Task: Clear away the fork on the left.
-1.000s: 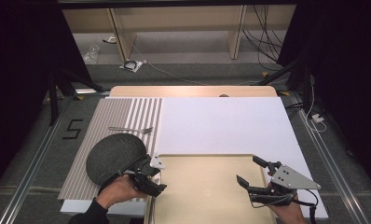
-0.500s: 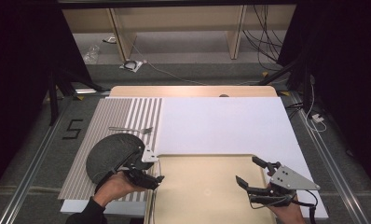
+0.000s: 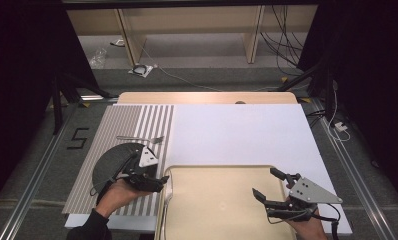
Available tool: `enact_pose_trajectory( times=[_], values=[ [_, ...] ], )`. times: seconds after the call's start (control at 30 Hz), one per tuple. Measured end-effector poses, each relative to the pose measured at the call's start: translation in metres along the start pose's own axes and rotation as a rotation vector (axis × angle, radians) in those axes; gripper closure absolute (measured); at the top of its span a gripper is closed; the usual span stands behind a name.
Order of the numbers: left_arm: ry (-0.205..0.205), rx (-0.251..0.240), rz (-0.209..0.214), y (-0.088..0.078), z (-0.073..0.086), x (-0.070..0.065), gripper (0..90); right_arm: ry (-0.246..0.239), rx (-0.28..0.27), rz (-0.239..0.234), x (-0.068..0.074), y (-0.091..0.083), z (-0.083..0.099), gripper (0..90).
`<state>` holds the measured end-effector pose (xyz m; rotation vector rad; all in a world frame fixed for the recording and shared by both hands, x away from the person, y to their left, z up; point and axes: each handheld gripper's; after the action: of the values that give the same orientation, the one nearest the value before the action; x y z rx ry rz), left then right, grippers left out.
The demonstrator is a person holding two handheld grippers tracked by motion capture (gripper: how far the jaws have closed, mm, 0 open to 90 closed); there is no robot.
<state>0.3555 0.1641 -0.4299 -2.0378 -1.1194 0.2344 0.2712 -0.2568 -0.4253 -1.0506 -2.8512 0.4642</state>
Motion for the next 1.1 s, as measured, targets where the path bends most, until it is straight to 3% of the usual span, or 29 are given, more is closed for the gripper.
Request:
enact_pose_trajectory(
  times=[0.1,0.57,1.1],
  values=[
    [0.006,-0.004,-0.013,-0.001,0.001,0.005,22.0,0.003,0.003,0.003,0.000,0.000,-0.001,19.7],
    [-0.046,-0.024,-0.059,0.006,0.001,0.031,22.4,0.006,-0.007,0.007,0.000,0.000,0.000,19.7],
    [-0.009,-0.013,-0.090,0.013,-0.019,0.064,23.4,0.006,-0.007,0.011,-0.002,0.000,0.000,19.7]
  ],
)
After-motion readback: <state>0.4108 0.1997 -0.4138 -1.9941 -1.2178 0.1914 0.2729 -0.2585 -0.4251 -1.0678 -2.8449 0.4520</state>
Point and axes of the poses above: each handheld gripper's, and its own axes: y roughly forward along the jaws, z roughly out of its underside, x roughly to its left, and after that the axes turned 6 degrees about -z, right-handed
